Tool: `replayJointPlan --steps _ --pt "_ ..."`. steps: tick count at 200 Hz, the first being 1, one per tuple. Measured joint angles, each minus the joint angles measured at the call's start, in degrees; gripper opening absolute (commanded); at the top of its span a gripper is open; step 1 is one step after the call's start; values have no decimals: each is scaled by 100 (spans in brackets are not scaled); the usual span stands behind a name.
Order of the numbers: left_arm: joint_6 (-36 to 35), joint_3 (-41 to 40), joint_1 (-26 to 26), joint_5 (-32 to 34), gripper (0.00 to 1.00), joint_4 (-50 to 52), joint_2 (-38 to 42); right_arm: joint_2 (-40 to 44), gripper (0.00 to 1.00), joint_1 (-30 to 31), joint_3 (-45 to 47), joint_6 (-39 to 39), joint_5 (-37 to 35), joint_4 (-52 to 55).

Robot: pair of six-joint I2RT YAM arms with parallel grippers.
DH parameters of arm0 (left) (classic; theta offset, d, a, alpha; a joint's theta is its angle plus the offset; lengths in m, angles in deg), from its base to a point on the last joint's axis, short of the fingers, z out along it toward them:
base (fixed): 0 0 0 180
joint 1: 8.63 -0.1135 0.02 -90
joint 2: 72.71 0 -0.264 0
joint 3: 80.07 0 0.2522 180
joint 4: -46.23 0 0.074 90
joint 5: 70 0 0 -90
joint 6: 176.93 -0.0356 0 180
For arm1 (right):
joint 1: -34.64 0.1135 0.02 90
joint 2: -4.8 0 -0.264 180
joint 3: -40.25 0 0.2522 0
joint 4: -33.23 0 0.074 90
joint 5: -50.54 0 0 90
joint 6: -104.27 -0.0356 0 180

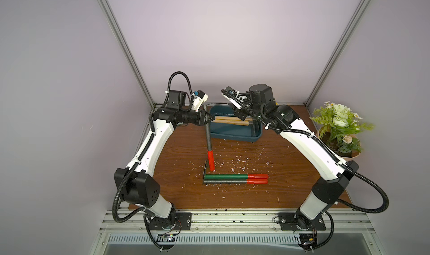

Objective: Put the small hoe into the storage box
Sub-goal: Place the hoe in the storage box.

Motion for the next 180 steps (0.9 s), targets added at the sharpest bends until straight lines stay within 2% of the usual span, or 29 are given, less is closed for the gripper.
replayJointPlan --steps 81,147,180 --pt "-44 -214 28 -214 0 57 267 -70 34 210 103 238 391 -79" --pt "-35 -195 321 -149 0 98 190 -614 34 354 -330 389 398 -31" --pt "-37 -190 463 -155 0 96 166 -846 29 380 -625 428 393 81"
